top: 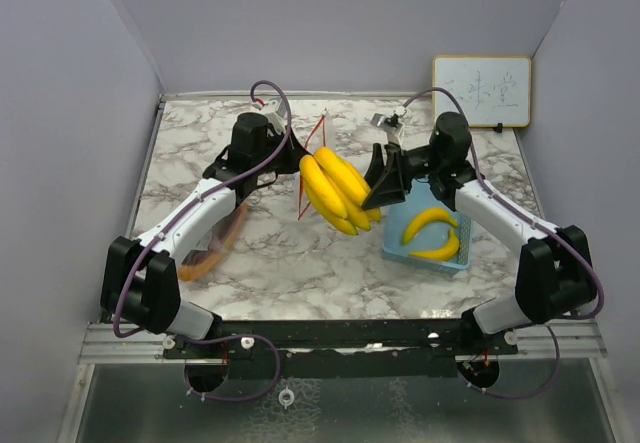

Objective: Place the food in the zip-top bag and seal the zipper
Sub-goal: Place the fake fruit in the zipper food storage bag.

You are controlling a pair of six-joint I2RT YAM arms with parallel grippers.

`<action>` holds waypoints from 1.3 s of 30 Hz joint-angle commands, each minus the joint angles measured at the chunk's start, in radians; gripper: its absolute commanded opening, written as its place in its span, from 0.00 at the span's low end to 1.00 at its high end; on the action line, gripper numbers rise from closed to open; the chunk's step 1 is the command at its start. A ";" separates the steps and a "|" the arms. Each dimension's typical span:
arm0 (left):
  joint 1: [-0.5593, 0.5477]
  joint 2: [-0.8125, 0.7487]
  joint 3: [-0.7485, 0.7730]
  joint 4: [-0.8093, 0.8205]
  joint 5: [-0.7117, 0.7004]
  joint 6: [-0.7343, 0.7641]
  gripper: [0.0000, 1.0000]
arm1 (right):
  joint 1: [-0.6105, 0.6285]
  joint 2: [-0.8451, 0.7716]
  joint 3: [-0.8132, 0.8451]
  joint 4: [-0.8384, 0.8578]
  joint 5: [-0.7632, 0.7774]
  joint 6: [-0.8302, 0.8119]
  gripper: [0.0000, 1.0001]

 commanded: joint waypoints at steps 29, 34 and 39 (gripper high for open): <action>0.010 -0.088 -0.014 0.001 0.089 0.004 0.00 | -0.055 0.274 0.237 -0.514 0.520 -0.290 0.02; -0.006 -0.087 0.028 0.010 0.068 0.001 0.00 | -0.001 0.320 0.343 -0.692 0.666 -0.322 0.02; -0.051 -0.059 0.050 0.001 0.061 0.017 0.00 | 0.029 0.307 0.378 -0.688 0.735 -0.163 0.02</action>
